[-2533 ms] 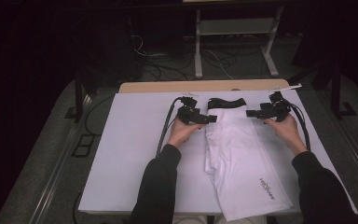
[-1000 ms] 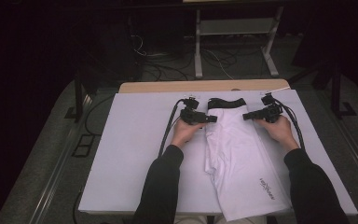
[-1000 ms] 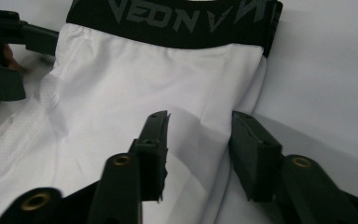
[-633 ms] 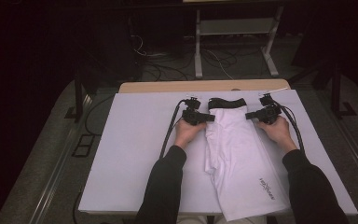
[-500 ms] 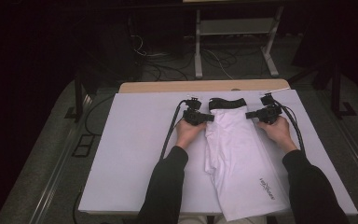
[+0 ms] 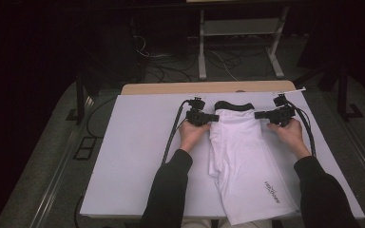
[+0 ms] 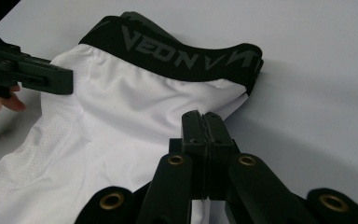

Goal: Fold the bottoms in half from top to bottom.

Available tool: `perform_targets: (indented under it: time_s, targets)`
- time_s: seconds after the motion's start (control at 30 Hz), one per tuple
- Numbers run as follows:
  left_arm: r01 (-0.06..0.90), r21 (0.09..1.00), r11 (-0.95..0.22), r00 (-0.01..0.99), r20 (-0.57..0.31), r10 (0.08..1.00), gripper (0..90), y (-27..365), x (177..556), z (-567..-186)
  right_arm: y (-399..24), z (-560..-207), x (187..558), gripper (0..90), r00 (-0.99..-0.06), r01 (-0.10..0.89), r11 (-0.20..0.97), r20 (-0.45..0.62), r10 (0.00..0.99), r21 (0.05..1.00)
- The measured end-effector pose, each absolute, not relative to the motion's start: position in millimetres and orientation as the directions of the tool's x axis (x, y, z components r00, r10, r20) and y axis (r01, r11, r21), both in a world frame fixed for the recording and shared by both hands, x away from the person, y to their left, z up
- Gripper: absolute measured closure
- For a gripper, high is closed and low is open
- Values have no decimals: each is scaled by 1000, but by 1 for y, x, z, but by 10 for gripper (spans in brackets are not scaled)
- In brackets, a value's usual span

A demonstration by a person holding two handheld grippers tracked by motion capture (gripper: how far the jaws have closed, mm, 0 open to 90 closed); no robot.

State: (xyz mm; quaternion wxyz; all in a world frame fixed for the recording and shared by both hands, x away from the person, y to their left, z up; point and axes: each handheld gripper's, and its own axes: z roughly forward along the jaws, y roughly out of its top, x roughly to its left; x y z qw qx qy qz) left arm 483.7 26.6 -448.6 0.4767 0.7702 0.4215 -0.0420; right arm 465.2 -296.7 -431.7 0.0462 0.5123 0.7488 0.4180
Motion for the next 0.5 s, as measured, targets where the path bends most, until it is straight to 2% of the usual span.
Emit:
perform_targets:
  time_s: [0.3, 0.5]
  targets:
    - [687, 701, -188, 646, -471, 601, 872, 25, 473, -440, -296, -427, 454, 879, -483, 709, 160, 308, 820, 687]
    - [682, 704, -197, 653, -465, 598, 873, 24, 466, -435, -298, -431, 450, 879, -474, 703, 140, 313, 823, 698]
